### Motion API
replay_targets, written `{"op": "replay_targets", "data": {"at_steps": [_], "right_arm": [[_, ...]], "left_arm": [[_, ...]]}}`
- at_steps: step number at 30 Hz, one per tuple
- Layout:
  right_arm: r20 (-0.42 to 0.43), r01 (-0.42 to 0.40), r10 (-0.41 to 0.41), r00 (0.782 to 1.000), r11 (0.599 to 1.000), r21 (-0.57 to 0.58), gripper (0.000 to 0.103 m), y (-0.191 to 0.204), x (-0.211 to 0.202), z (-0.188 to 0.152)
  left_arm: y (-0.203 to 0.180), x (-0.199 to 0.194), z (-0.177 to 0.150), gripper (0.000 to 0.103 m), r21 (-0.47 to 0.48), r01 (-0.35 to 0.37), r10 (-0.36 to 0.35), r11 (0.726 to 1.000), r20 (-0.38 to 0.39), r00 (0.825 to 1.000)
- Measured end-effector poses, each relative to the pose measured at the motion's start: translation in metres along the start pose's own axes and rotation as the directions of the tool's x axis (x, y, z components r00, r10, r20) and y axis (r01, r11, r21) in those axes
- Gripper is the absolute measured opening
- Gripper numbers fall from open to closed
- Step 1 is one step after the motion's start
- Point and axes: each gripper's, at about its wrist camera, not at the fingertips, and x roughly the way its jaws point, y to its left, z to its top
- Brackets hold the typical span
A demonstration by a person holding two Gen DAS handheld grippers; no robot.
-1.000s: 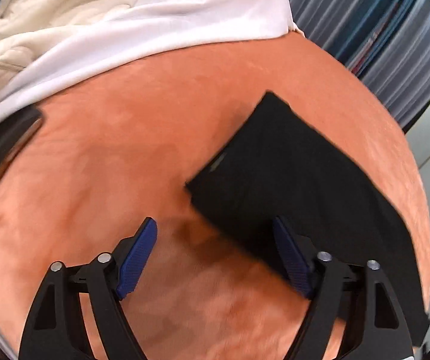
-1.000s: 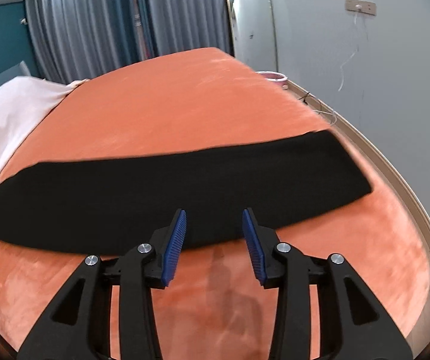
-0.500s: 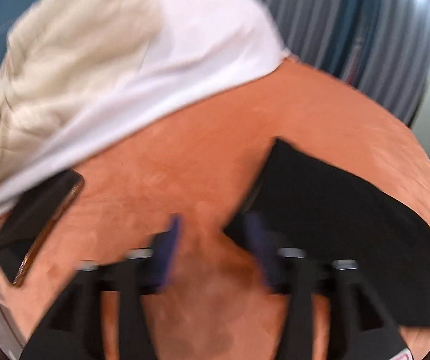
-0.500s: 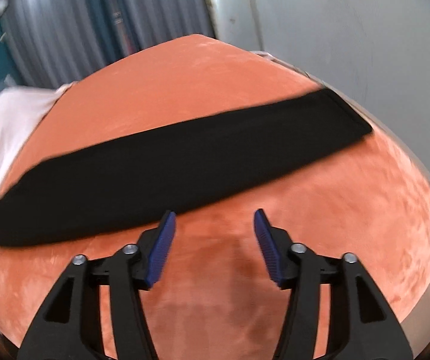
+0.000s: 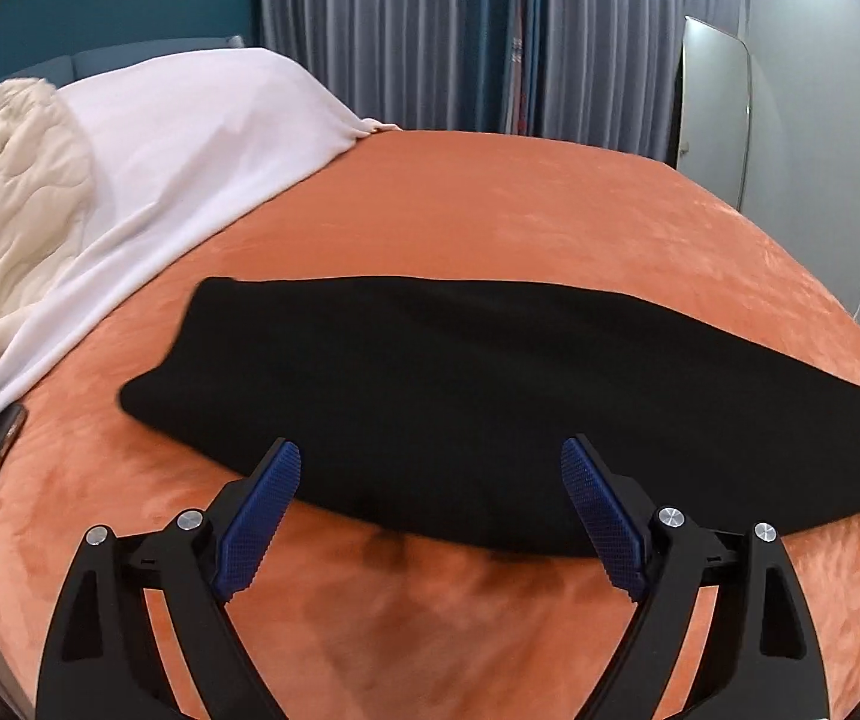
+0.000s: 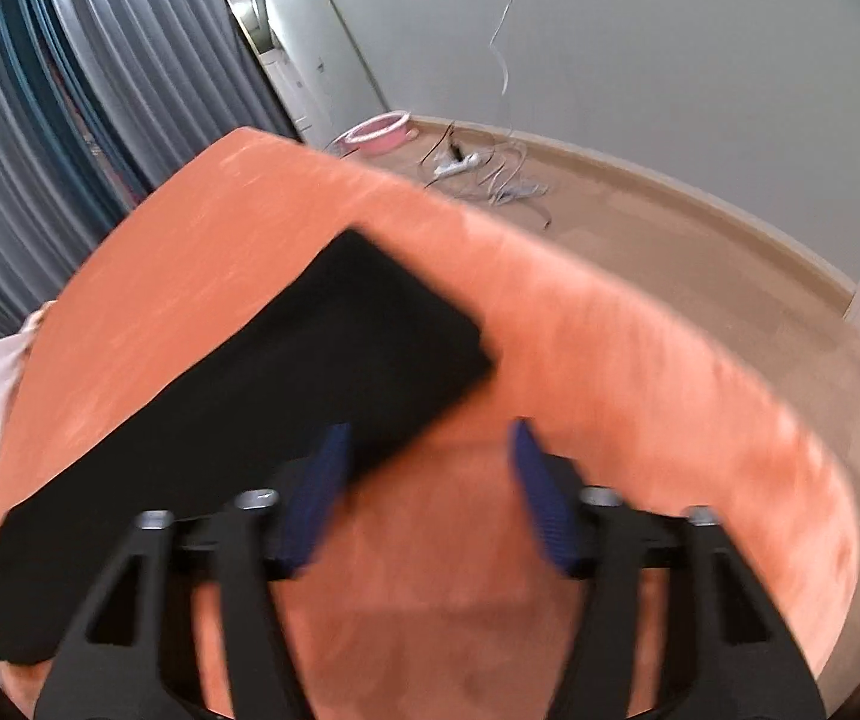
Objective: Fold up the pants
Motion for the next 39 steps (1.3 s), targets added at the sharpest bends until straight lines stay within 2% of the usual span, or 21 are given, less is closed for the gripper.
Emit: {"op": "replay_targets", "data": {"at_steps": [1, 4, 7, 9, 12, 13, 14, 15, 17, 19, 21, 22, 23, 24, 25, 26, 27, 30, 32, 35, 39], "right_arm": [[-0.003, 0.023, -0.023, 1.000, 1.000, -0.002, 0.034, -0.003, 0.009, 0.009], [-0.024, 0.028, -0.028, 0.999, 1.000, -0.001, 0.035, -0.006, 0.028, 0.027], [0.019, 0.066, -0.064, 0.998, 0.994, -0.092, 0.055, 0.013, 0.026, 0.041], [0.053, 0.090, -0.081, 0.995, 0.980, -0.178, 0.057, 0.032, 0.025, 0.049], [0.048, 0.114, -0.105, 0.993, 0.957, -0.267, 0.057, 0.050, 0.041, 0.061], [0.020, 0.117, -0.116, 0.993, 0.943, -0.311, 0.051, 0.060, 0.054, 0.062], [-0.017, 0.102, -0.114, 0.993, 0.932, -0.349, 0.017, 0.068, 0.067, 0.062], [-0.036, 0.081, -0.101, 0.994, 0.929, -0.361, 0.007, 0.072, 0.073, 0.061], [0.058, 0.109, -0.094, 0.994, 0.909, -0.403, 0.005, 0.091, 0.062, 0.064], [0.138, 0.103, -0.054, 0.989, 0.918, -0.382, 0.005, 0.099, 0.049, 0.074], [0.124, 0.096, -0.056, 0.991, 0.933, -0.347, 0.006, 0.094, 0.060, 0.081], [0.052, 0.120, -0.109, 0.993, 0.929, -0.350, 0.006, 0.088, 0.083, 0.081], [-0.011, 0.129, -0.143, 0.990, 0.926, -0.356, 0.007, 0.081, 0.098, 0.078], [-0.019, 0.135, -0.151, 0.988, 0.925, -0.356, 0.015, 0.076, 0.100, 0.075], [0.035, 0.146, -0.142, 0.989, 0.930, -0.336, 0.023, 0.072, 0.087, 0.074], [0.060, 0.143, -0.131, 0.990, 0.940, -0.309, 0.040, 0.069, 0.075, 0.073], [0.085, 0.108, -0.088, 0.993, 0.957, -0.270, 0.051, 0.063, 0.058, 0.072], [0.108, 0.064, -0.039, 0.993, 0.970, -0.233, 0.052, 0.047, 0.023, 0.059], [0.094, 0.018, -0.001, 0.996, 0.984, -0.180, 0.052, 0.031, 0.006, 0.046], [-0.022, -0.083, 0.083, 0.996, 0.996, -0.035, 0.052, 0.006, 0.006, 0.021], [-0.082, -0.094, 0.097, 0.992, 0.995, 0.040, 0.052, -0.010, 0.015, -0.007]], "left_arm": [[-0.002, 0.006, 0.002, 0.086, 0.006, -0.002, 0.002, 1.000, -0.001, 1.000], [-0.014, 0.015, 0.002, 0.086, 0.020, 0.001, -0.001, 1.000, -0.003, 1.000], [-0.011, 0.020, 0.001, 0.086, 0.013, 0.023, -0.023, 1.000, 0.020, 1.000], [-0.012, 0.027, 0.000, 0.086, 0.006, 0.052, -0.052, 0.999, 0.026, 0.998], [-0.014, 0.038, -0.001, 0.086, 0.012, 0.093, -0.092, 0.996, -0.017, 0.996], [-0.014, 0.041, -0.001, 0.086, 0.012, 0.101, -0.100, 0.995, -0.032, 0.994], [-0.013, 0.041, -0.001, 0.086, 0.005, 0.105, -0.105, 0.994, -0.037, 0.994], [-0.012, 0.041, 0.000, 0.086, -0.006, 0.113, -0.114, 0.994, -0.035, 0.993], [-0.009, 0.040, 0.002, 0.086, -0.020, 0.124, -0.124, 0.992, -0.026, 0.992], [-0.010, 0.039, 0.002, 0.086, -0.023, 0.126, -0.127, 0.992, -0.020, 0.992], [-0.012, 0.042, 0.004, 0.086, -0.015, 0.130, -0.130, 0.991, -0.032, 0.991], [-0.014, 0.045, 0.003, 0.086, -0.008, 0.128, -0.128, 0.992, -0.045, 0.991], [-0.015, 0.047, 0.003, 0.086, -0.002, 0.127, -0.127, 0.992, -0.057, 0.990], [-0.014, 0.048, 0.002, 0.086, -0.001, 0.128, -0.128, 0.992, -0.061, 0.990], [-0.014, 0.049, 0.003, 0.086, -0.002, 0.124, -0.124, 0.992, -0.065, 0.990], [-0.013, 0.050, 0.004, 0.086, -0.006, 0.122, -0.122, 0.993, -0.065, 0.990], [-0.011, 0.050, 0.004, 0.086, -0.016, 0.121, -0.122, 0.992, -0.065, 0.990], [-0.006, 0.051, 0.005, 0.086, -0.055, 0.114, -0.118, 0.992, -0.075, 0.990], [-0.002, 0.051, 0.006, 0.086, -0.082, 0.098, -0.104, 0.992, -0.078, 0.991], [0.013, 0.047, 0.011, 0.086, -0.134, 0.059, -0.068, 0.989, -0.068, 0.995], [0.044, 0.043, 0.016, 0.086, -0.222, 0.028, -0.048, 0.975, -0.089, 0.995]]}}
